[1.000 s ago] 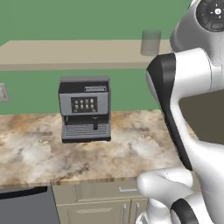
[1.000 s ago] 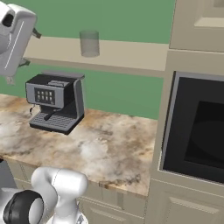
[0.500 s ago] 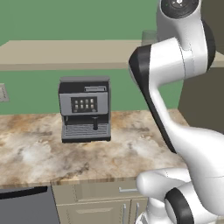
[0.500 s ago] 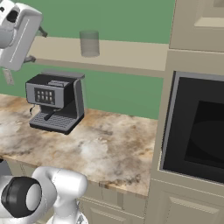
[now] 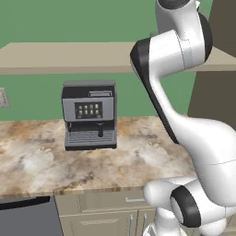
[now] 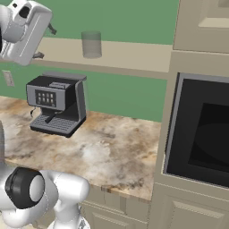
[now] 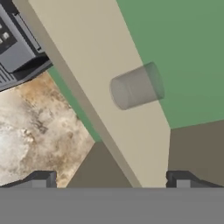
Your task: There is a bowl on the dining counter. Grab a lemon wedge from the fridge and place it in the bowl. Then get the liquor bottle and glass cup from the cabinet and place them next to the bowl.
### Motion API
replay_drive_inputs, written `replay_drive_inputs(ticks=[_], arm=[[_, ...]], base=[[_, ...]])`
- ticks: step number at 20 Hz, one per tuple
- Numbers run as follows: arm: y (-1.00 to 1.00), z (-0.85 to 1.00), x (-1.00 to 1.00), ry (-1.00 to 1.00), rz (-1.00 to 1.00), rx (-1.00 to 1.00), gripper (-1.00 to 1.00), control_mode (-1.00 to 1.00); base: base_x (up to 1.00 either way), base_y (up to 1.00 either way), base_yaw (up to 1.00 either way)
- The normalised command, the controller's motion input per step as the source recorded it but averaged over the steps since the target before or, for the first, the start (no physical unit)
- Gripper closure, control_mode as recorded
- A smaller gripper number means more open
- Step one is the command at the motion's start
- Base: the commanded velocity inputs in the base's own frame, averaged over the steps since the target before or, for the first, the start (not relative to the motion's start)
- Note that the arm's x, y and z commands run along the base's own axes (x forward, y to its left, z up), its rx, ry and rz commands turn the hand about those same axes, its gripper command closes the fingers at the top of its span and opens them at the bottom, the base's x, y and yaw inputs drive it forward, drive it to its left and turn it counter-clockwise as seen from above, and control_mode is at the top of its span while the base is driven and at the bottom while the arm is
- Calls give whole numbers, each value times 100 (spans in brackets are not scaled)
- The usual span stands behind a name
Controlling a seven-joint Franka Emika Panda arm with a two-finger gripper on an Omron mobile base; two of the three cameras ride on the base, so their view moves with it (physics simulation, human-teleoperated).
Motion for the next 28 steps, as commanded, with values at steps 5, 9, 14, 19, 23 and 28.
replay_drive_inputs(ticks=[5, 9, 14, 19, 23, 28], arm=[[-9, -14, 41, 0, 0, 1, -100, -100], [-17, -7, 34, 0, 0, 3, -100, -100], [-13, -3, 29, 0, 0, 5, -100, -100], [-2, 0, 29, 0, 0, 3, -100, -100], [0, 0, 28, 0, 0, 1, -100, -100], [0, 0, 29, 0, 0, 0, -100, -100]], base=[[0, 0, 0], [0, 0, 0], [0, 0, 0], [0, 0, 0], [0, 0, 0], [0, 0, 0]])
